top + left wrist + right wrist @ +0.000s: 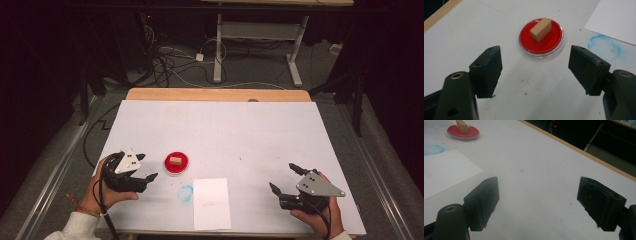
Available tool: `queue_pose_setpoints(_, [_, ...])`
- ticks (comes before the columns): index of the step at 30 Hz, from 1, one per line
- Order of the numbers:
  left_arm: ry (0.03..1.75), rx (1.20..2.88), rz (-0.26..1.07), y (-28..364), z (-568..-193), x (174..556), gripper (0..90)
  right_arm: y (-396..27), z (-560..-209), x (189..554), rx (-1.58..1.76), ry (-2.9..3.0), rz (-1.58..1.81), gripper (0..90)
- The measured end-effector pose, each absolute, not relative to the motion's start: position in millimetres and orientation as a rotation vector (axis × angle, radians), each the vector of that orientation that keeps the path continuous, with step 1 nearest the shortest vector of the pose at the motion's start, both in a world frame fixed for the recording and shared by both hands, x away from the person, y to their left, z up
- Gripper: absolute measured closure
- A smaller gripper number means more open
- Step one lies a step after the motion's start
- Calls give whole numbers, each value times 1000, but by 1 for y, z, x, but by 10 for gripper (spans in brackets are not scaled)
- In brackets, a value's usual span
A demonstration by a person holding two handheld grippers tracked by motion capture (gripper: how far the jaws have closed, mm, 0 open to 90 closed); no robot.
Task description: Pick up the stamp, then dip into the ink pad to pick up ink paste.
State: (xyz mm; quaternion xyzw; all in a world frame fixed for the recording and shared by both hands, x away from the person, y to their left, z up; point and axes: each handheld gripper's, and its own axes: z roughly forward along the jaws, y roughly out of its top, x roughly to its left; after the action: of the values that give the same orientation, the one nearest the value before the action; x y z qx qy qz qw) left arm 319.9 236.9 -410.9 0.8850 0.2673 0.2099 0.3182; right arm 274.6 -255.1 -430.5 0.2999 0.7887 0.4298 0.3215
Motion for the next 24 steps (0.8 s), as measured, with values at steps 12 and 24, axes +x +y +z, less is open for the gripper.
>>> queue_pose_setpoints(12, [627, 2457, 482, 211, -400, 348, 261, -255, -433, 274, 783, 2111, 1124, 194])
queue_pose_setpoints(24, [475, 2673, 393, 174, -394, 382, 319, -254, -434, 276, 779, 2127, 1122, 196])
